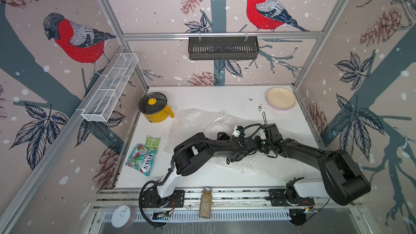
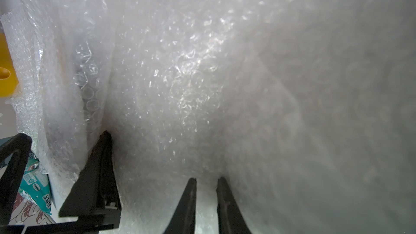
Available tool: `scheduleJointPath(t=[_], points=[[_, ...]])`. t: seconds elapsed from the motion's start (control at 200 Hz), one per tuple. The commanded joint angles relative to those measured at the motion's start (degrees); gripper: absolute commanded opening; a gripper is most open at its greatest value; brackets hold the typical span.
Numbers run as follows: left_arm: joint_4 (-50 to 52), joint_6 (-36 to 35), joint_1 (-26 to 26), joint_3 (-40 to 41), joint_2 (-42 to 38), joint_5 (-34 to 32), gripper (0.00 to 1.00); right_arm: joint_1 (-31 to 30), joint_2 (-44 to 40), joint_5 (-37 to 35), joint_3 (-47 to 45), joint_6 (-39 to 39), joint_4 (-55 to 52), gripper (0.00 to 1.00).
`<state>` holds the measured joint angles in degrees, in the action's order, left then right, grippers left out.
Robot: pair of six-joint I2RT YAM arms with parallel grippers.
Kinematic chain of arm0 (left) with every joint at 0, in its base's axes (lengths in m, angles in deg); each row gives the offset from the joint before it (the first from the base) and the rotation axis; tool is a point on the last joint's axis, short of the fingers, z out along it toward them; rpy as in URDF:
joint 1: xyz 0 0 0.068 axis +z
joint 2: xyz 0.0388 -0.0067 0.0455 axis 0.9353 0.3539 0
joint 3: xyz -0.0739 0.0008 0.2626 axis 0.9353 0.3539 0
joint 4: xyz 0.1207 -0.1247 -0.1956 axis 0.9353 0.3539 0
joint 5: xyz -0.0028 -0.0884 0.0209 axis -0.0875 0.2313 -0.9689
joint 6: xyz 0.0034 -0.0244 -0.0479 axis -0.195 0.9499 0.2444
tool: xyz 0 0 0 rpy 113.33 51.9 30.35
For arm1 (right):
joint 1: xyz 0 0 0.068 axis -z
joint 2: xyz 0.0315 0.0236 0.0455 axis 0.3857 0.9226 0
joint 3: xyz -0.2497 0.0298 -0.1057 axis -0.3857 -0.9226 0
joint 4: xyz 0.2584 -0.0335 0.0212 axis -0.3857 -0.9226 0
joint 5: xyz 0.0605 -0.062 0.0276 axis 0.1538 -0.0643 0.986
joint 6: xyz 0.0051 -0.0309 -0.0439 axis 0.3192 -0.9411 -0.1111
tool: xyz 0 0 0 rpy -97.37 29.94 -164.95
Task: Unpack dinner plates from bubble wrap
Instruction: Unwrap the bubble wrap.
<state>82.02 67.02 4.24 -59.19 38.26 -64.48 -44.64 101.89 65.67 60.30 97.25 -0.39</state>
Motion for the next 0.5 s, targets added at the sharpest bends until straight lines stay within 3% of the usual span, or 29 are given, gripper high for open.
scheduleJointPath(t=[0.0, 0.3, 0.495], points=[[3.2, 0.8, 0.4, -0.7, -0.5, -3.5, 0.71, 0.1, 0.0, -1.3, -0.1, -0.9, -2.8, 0.21], [3.9, -0.1, 1.3, 0.1, -5.8, -4.5, 0.33, -0.4, 0.4, -1.0, 1.6, -1.7, -2.8, 0.2], [3.0, -0.7, 4.3, 1.5, -7.4, -4.3, 0.17, -1.3, -0.9, -2.2, 4.5, -3.1, -4.0, 0.2]])
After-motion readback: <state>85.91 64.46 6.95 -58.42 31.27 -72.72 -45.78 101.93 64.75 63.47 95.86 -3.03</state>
